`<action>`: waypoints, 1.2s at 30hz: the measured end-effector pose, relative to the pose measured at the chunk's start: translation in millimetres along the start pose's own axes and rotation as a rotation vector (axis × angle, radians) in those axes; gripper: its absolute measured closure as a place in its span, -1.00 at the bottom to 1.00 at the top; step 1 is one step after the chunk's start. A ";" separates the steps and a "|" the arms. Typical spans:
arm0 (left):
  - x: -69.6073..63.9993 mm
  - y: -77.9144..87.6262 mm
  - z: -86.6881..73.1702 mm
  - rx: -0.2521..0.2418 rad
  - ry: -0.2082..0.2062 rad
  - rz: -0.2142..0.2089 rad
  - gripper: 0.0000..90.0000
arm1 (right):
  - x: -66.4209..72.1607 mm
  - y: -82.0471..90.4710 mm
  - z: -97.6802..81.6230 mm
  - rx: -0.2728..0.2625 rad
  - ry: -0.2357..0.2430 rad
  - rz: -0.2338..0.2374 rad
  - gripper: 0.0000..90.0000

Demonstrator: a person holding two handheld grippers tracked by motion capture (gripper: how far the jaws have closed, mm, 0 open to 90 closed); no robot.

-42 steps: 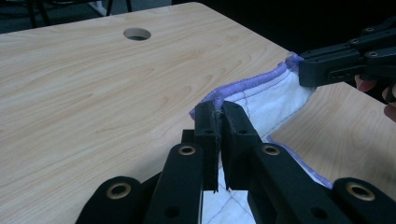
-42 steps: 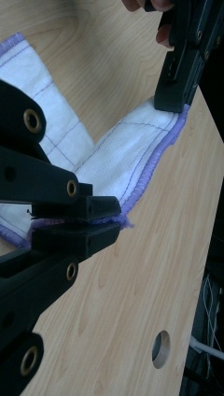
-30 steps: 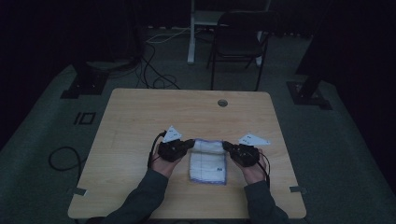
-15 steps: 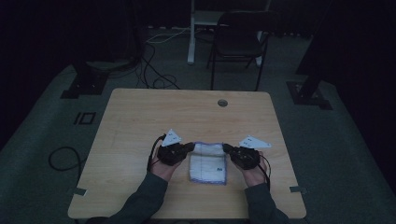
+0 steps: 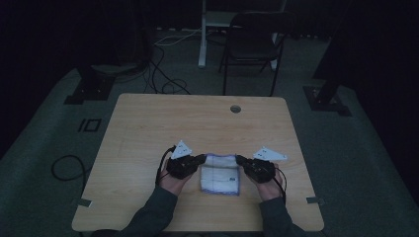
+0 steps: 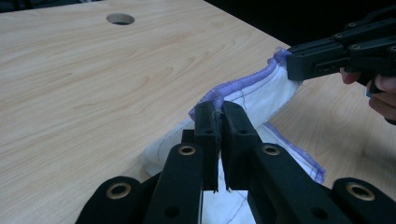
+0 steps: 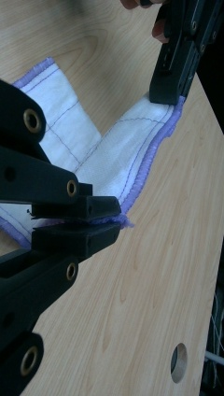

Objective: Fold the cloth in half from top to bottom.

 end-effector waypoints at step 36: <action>-5.2 -1.2 -29.0 0.047 0.020 -0.011 0.92 | 11.0 1.1 -22.8 0.035 -0.040 0.026 0.92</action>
Point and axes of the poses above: each handheld gripper's, and its own axes: y roughly backward along the jaws, z roughly out of its top, x roughly to its left, the point moved 1 cm from there along -y, roughly forward along the jaws, and after that the axes turned 8 degrees about y, right-handed, at the moved point
